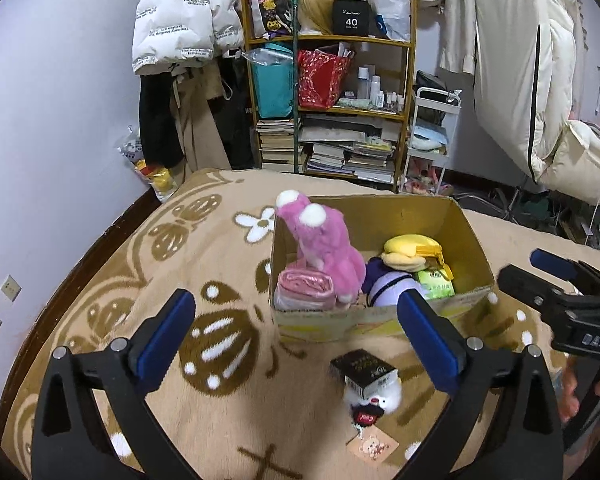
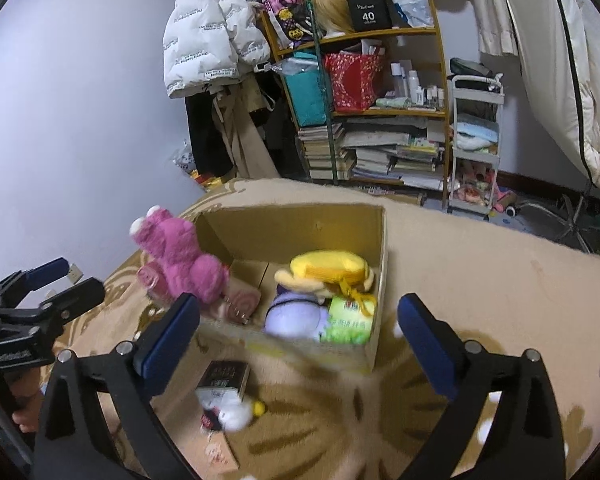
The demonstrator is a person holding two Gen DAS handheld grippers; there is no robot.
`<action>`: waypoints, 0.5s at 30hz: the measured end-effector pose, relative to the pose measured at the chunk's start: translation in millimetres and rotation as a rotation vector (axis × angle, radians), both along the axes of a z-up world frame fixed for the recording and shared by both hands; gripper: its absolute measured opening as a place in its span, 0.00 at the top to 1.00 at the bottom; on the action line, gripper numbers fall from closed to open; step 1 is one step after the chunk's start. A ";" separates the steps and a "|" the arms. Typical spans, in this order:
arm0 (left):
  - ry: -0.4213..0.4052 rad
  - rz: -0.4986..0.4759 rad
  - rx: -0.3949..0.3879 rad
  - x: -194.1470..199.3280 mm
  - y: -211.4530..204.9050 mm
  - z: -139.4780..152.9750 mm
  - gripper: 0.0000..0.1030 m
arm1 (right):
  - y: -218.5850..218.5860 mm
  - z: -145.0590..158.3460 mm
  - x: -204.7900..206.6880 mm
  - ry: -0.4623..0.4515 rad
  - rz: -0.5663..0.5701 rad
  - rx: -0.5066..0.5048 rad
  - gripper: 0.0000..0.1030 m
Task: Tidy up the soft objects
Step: 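Move both tools down toward the black tissue pack and white plush keychain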
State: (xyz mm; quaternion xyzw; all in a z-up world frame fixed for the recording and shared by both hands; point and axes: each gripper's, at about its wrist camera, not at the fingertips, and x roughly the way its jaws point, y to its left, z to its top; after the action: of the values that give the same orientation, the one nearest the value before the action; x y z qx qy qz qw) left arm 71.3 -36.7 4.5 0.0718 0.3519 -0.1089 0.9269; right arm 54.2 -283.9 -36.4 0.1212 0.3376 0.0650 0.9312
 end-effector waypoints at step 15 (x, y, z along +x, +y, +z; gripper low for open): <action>0.126 -0.036 -0.045 10.9 -14.5 -32.6 0.03 | 16.5 -17.8 -22.6 0.119 0.029 -0.025 0.00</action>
State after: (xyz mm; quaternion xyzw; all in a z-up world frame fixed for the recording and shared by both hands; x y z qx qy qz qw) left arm 82.2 -51.2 -28.2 0.0505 0.4056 -0.1377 0.9022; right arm 31.6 -267.4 -54.2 0.1083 0.3948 0.0669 0.9099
